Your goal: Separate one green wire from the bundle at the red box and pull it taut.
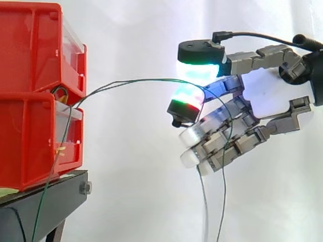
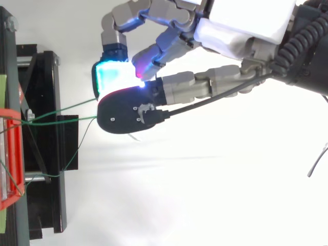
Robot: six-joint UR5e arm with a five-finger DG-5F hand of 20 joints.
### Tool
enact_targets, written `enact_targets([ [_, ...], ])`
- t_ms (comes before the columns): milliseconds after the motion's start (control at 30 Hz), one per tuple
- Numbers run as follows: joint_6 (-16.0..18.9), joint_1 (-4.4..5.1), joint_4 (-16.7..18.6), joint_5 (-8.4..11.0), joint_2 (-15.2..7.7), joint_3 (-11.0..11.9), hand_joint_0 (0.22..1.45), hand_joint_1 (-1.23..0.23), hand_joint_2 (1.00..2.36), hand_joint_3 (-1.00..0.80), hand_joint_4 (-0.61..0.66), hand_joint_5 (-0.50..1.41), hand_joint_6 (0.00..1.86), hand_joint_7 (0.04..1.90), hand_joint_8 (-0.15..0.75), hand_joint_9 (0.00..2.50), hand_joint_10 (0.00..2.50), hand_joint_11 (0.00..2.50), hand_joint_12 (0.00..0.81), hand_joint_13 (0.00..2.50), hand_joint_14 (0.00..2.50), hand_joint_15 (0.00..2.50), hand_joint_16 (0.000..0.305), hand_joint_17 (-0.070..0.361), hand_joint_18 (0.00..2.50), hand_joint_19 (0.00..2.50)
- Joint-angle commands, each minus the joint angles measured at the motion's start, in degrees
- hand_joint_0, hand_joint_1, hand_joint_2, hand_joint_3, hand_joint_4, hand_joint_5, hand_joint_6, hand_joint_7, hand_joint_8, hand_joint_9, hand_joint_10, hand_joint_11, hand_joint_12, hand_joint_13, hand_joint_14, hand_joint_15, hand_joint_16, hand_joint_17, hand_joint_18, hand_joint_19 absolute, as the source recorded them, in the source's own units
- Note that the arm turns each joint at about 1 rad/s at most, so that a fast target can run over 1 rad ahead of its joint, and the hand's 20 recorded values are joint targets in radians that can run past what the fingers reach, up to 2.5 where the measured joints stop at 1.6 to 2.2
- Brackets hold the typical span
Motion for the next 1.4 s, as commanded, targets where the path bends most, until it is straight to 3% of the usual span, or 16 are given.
enact_targets([
  [0,0.2,0.02,-0.4,-0.23,0.1,0.0,0.61,-0.81,1.02,0.01,-0.06,-0.13,0.84,1.39,0.319,0.63,0.00,0.12,0.384,0.48,0.00,0.05,0.057,0.128,0.47,0.00],
  [167,0.1,0.02,-0.4,-0.06,0.0,0.0,0.61,-0.84,1.02,0.01,-0.12,-0.12,0.83,1.40,0.237,0.33,0.00,0.00,0.363,0.31,0.00,0.00,0.060,0.135,0.35,0.00],
  [333,-0.1,0.02,-0.4,-0.06,0.0,-0.1,0.60,-0.81,1.02,0.01,-0.18,-0.13,0.83,1.33,0.119,0.02,0.00,0.00,0.316,0.08,0.00,0.00,0.059,0.134,0.04,0.00],
  [433,-0.4,0.02,-0.4,-0.06,0.0,-0.8,0.60,-0.82,1.02,0.01,-0.19,-0.13,0.82,1.34,0.096,0.00,0.00,0.00,0.300,0.03,0.00,0.00,0.057,0.128,0.00,0.00],
  [500,-0.4,0.02,-0.2,-0.32,0.1,-2.8,0.60,-0.82,1.02,0.01,-0.20,-0.13,0.82,1.35,0.083,0.00,0.00,0.00,0.295,0.01,0.00,0.00,0.056,0.126,0.00,0.00],
  [633,-0.5,0.02,2.6,-0.41,0.0,-4.4,0.59,-0.83,1.02,0.00,-0.24,-0.13,0.82,1.31,0.023,0.00,0.00,0.00,0.271,0.00,0.00,0.00,0.061,0.137,0.00,0.00],
  [1000,-0.5,0.10,3.1,-0.41,0.0,-4.6,0.58,-0.84,1.02,-0.05,-0.24,-0.12,0.77,1.35,0.014,0.00,0.00,0.00,0.267,0.00,0.00,0.00,0.058,0.131,0.00,0.00],
  [1133,-0.5,0.28,2.7,-0.32,0.1,-4.6,0.58,-0.83,1.02,-0.07,-0.23,-0.12,0.77,1.36,-0.003,0.00,0.00,0.00,0.331,0.07,0.00,0.00,0.067,0.151,0.00,0.00],
  [1200,-0.5,0.37,2.0,-0.32,0.3,-4.6,0.59,-0.82,1.02,-0.09,-0.22,-0.13,0.78,1.33,-0.052,0.00,0.00,0.00,0.364,0.18,0.00,0.00,0.074,0.167,0.16,0.00],
  [1233,-0.5,0.46,1.5,-0.32,0.3,-4.6,0.59,-0.85,1.02,-0.09,-0.22,-0.11,0.74,1.43,-0.054,0.00,0.00,0.00,0.391,0.26,0.00,0.00,0.077,0.174,0.27,0.00],
  [1300,-0.5,0.54,0.2,-0.06,0.9,-4.6,0.59,-0.86,1.02,-0.10,-0.23,-0.10,0.71,1.51,-0.053,0.01,0.00,0.00,0.393,0.29,0.00,0.00,0.078,0.176,0.32,0.00],
  [1367,-0.5,0.63,-0.8,-0.06,1.7,-4.6,0.59,-0.85,1.02,-0.11,-0.21,-0.11,0.73,1.44,-0.053,0.02,0.00,0.00,0.385,0.26,0.00,0.00,0.074,0.166,0.22,0.00],
])
